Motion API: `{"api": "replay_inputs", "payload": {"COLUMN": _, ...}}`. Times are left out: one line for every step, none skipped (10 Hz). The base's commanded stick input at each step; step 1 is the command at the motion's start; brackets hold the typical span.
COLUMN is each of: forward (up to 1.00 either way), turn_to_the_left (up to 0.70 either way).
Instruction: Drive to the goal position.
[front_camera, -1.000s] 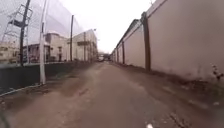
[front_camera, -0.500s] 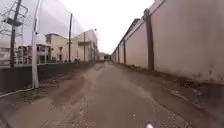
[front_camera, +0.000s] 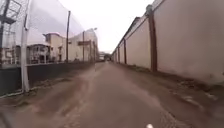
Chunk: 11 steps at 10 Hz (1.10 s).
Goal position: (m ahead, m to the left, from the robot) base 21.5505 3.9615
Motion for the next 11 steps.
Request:
{"api": "replay_inputs", "payload": {"forward": 0.7, "turn_to_the_left": 0.0}}
{"api": "replay_inputs", "payload": {"forward": 0.7, "turn_to_the_left": 0.0}}
{"api": "replay_inputs", "payload": {"forward": 0.7, "turn_to_the_left": 0.0}}
{"api": "replay_inputs", "payload": {"forward": 0.7, "turn_to_the_left": 0.0}}
{"api": "replay_inputs", "payload": {"forward": 0.7, "turn_to_the_left": 0.0}}
{"api": "replay_inputs", "payload": {"forward": 0.7, "turn_to_the_left": 0.0}}
{"api": "replay_inputs", "payload": {"forward": 0.7, "turn_to_the_left": 0.0}}
{"api": "replay_inputs", "payload": {"forward": 0.7, "turn_to_the_left": 0.0}}
{"api": "replay_inputs", "payload": {"forward": 0.7, "turn_to_the_left": 0.0}}
{"api": "replay_inputs", "payload": {"forward": 0.7, "turn_to_the_left": 0.0}}
{"api": "replay_inputs", "payload": {"forward": 0.7, "turn_to_the_left": 0.0}}
